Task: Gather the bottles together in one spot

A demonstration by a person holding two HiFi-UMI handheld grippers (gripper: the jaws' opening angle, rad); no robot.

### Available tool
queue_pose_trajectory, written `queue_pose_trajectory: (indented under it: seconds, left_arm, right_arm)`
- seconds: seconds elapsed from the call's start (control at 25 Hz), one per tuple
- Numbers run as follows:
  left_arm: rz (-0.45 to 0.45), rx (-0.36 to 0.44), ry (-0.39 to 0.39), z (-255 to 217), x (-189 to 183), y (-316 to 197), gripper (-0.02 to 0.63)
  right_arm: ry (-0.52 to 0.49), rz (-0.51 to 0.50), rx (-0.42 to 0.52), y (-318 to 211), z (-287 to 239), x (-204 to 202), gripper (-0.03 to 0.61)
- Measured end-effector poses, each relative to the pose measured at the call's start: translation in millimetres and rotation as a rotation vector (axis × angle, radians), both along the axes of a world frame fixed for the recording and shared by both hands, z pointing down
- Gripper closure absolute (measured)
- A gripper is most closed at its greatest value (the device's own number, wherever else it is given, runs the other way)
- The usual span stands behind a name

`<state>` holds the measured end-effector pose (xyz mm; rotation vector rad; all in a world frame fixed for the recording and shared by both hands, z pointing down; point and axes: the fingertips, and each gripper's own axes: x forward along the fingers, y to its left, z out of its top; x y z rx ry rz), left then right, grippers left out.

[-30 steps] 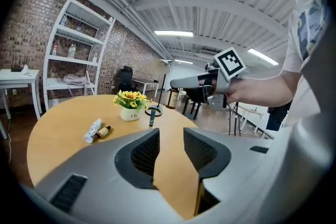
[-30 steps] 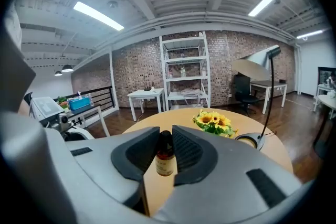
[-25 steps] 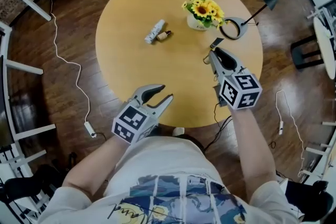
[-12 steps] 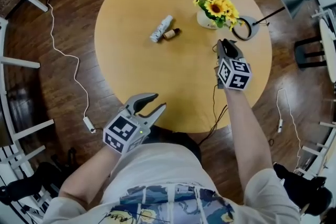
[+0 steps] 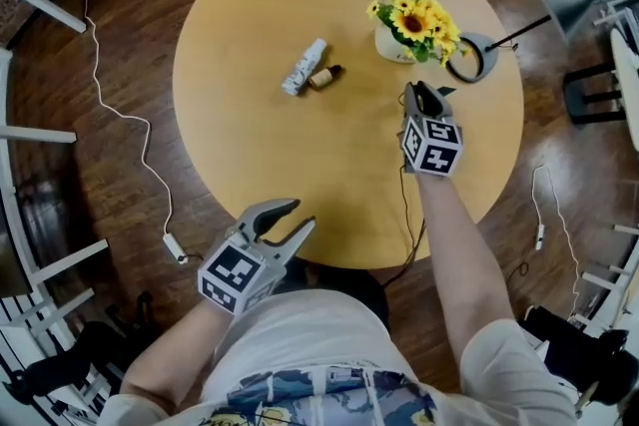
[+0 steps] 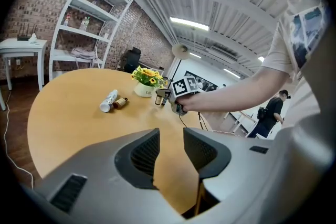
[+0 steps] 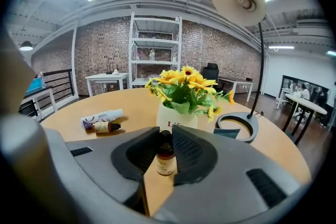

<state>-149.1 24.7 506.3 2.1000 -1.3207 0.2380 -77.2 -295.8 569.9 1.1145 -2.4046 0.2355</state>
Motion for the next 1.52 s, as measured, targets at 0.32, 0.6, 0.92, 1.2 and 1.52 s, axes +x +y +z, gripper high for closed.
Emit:
queue_pose_trajectory:
  seconds: [0.32,0.6,0.92,1.2,1.52]
  left_arm:
    - [0.009,-0.016,-0.001,4,1,-2,0.471]
    - [0.013,-0.023,0.008,10,5,-9,0.471]
    - [0.041,-0.028,0.015,9,14,-12,0.471]
    - [0.045,-0.016,0.015,12,15,-13,0.471]
    - [0.071,0.009,-0.003,7,29,-22,0.471]
  right_arm:
    - [-0.012,0.073,0.014,-10,14,7,0.497]
    - [-0.023,0.073,0.027,-13,19,11,0.497]
    - [-0.027,0.091,0.037,-13,20,19,0.479]
    - [-0.019,0.083,0.068,-13,11,18,0.443]
    - [-0.06,0.051,0.122,10,-35,32,0.443]
